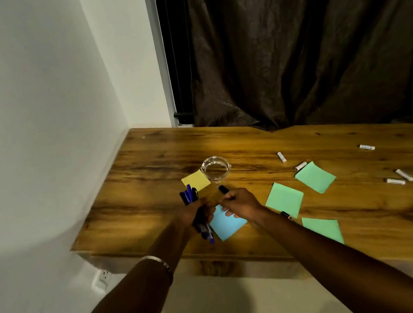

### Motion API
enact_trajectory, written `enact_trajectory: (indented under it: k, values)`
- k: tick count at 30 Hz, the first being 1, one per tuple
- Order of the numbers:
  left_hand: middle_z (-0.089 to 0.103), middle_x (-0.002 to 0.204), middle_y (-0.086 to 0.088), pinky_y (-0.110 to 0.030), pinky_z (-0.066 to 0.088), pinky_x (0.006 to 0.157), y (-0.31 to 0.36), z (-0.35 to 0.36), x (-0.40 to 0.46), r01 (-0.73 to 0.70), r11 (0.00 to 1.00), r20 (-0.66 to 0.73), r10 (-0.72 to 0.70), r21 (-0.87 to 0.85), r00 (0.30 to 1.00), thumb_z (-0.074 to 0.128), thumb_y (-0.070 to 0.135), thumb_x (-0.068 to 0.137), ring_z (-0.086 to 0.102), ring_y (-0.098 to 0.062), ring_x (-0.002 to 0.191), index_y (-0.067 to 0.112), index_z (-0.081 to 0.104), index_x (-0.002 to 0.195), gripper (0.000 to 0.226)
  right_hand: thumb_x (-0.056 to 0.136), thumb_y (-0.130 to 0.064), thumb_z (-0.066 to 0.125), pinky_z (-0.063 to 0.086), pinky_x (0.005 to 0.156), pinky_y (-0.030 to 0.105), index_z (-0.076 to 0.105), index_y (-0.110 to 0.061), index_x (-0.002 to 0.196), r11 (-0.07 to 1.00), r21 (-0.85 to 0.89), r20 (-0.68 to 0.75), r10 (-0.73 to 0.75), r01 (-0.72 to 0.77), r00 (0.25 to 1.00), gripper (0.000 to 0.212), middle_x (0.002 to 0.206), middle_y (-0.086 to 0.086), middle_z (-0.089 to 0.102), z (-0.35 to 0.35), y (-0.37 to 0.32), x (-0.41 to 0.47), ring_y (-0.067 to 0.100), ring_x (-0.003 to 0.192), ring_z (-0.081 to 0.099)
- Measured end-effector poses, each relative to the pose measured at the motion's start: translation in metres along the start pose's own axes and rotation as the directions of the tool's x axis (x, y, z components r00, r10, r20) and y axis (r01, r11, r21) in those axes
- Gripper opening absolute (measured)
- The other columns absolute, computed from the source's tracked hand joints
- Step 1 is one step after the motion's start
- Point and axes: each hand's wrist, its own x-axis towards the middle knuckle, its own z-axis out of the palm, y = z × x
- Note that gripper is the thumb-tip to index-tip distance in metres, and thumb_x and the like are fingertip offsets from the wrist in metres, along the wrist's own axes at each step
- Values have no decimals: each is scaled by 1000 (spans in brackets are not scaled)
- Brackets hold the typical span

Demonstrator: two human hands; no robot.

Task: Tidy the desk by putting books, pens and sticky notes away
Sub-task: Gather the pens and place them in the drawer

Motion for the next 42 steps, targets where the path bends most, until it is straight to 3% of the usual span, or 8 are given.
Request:
enact_trajectory:
  k: [8,17,21,25,27,33,39,42]
  values:
    - [66,72,-7,-23,54,47,-25,-21,-31,93,995,-50,-91,45,995,65,23,89,68,-14,52,7,62,77,20,92,-13,58,43,47,11,68,-3,102,998,39,-20,49,-48,999,17,83,9,66,20,18,-39,10,61,60]
    - [61,56,5,-24,48,59,-62,-62,-68,167,985,-9,-166,42,986,51,22,97,61,-11,66,16,57,74,24,87,-16,62,41,43,12,69,-13,85,986,77,-54,152,-147,987,9,73,2,68,61,39,-88,4,53,62]
    - [53,53,5,-20,43,49,-78,-89,-80,174,984,44,-173,-22,984,47,22,98,55,-9,50,16,48,72,27,87,-14,60,43,46,15,69,-17,87,979,131,-61,164,-155,985,10,78,3,70,87,48,-111,8,59,62]
    - [63,72,1,-23,47,59,-94,-112,-90,175,984,-96,-175,-6,980,51,23,97,62,-12,68,17,57,82,17,84,-14,60,42,53,22,67,-14,86,958,199,-81,227,-208,970,8,77,4,68,112,65,-126,14,65,61]
    - [64,63,2,-22,50,52,-101,-122,-89,163,986,-147,-165,-26,975,54,22,96,64,-10,58,16,59,82,16,83,-16,59,38,52,25,66,-14,86,934,270,-90,268,-236,959,8,76,6,65,122,73,-128,18,68,58]
    - [61,53,-4,-20,50,43,-121,-153,-73,119,977,-193,-153,-179,969,61,10,87,61,-13,43,8,54,80,9,94,-29,55,39,62,27,60,-11,91,700,619,-43,482,-356,875,19,85,9,60,139,89,-124,19,75,57]
    - [57,85,-13,-34,49,70,-124,-168,-50,92,944,-292,-189,-316,938,49,13,97,56,-24,73,10,53,89,9,97,-43,47,47,91,39,50,-6,126,483,795,-5,609,-366,793,47,112,15,58,154,122,-99,27,98,57]
    - [57,92,-14,-37,50,76,-136,-182,-34,164,941,-288,-252,-297,924,54,16,96,58,-26,79,13,51,115,20,99,-43,40,40,102,43,41,-5,139,342,872,52,647,-351,760,54,135,17,51,163,136,-88,32,119,54]
